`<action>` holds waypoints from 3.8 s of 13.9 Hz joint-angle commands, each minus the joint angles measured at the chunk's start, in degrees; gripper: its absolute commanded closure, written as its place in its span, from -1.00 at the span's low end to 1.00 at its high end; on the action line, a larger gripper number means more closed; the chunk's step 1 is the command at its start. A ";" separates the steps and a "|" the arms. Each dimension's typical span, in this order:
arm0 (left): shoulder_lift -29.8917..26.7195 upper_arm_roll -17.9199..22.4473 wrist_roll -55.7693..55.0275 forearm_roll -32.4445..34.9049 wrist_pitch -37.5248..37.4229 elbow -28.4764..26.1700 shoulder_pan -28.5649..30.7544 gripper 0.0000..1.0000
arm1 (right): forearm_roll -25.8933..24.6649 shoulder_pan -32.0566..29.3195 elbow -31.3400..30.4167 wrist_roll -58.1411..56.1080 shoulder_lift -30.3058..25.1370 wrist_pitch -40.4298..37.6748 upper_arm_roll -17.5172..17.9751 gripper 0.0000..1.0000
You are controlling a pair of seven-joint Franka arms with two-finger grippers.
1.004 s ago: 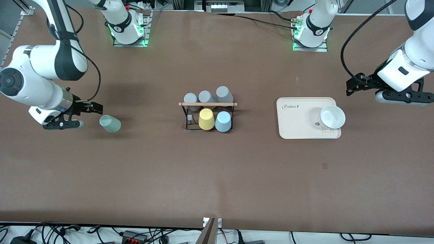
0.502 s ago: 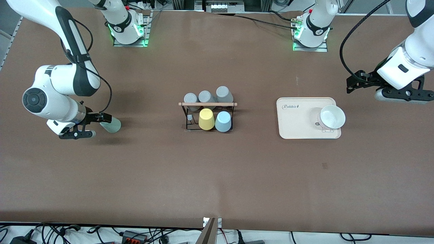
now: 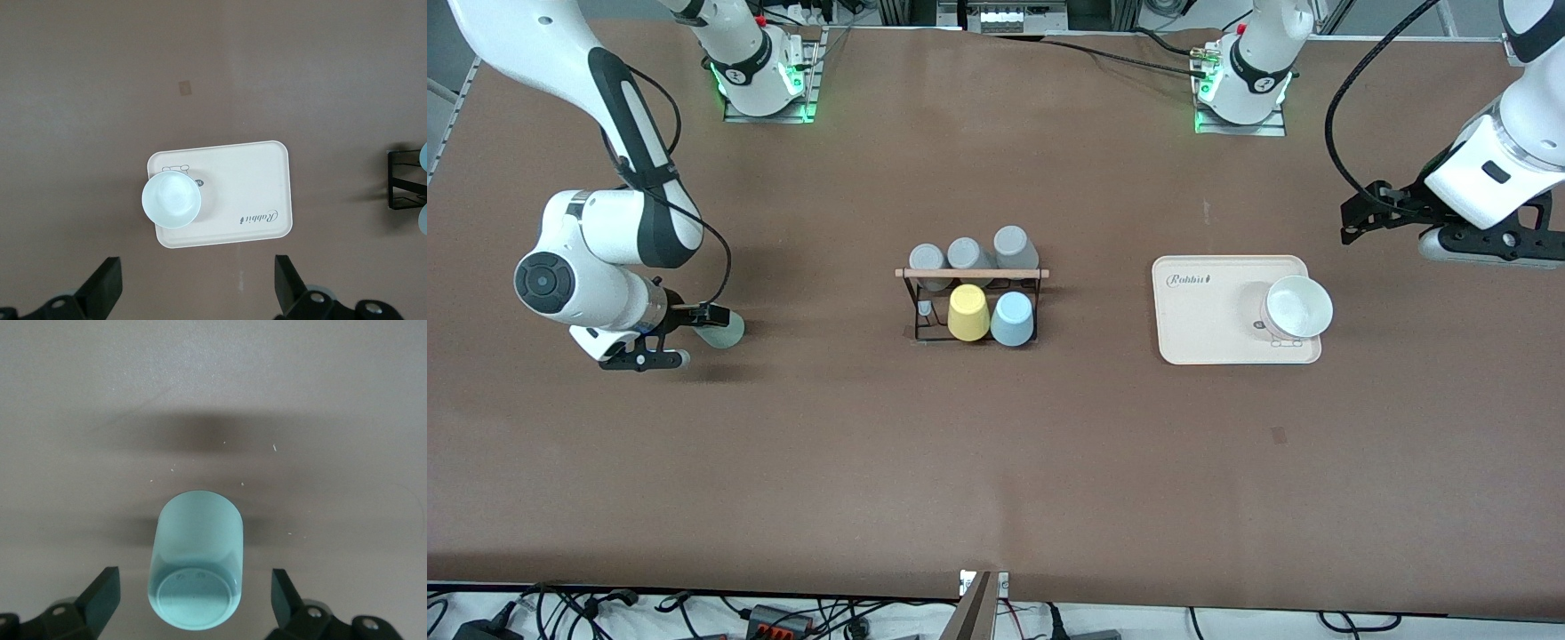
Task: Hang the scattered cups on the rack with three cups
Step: 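Grasp the pale teal cup with the right gripper, then carry the pale teal cup with the right gripper to the rack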
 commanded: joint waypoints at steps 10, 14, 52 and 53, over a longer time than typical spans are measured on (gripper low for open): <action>0.30 -0.12 0.36 0.79 -1.24 1.30 0.06 -1.00 | 0.37 0.12 -0.68 1.60 2.03 2.29 0.17 -1.00; 0.30 -0.12 0.36 0.70 -1.24 1.30 -0.03 -1.00 | 0.37 0.12 -0.68 2.22 2.37 2.20 0.17 -0.82; 0.30 -0.12 0.98 0.70 -1.25 1.13 0.50 -1.00 | 7.76 30.97 39.66 29.20 10.64 -24.70 0.26 0.58; 0.30 -0.12 0.98 0.70 -1.33 1.13 0.50 -1.00 | 7.76 31.05 39.66 29.37 10.81 -24.70 0.26 0.58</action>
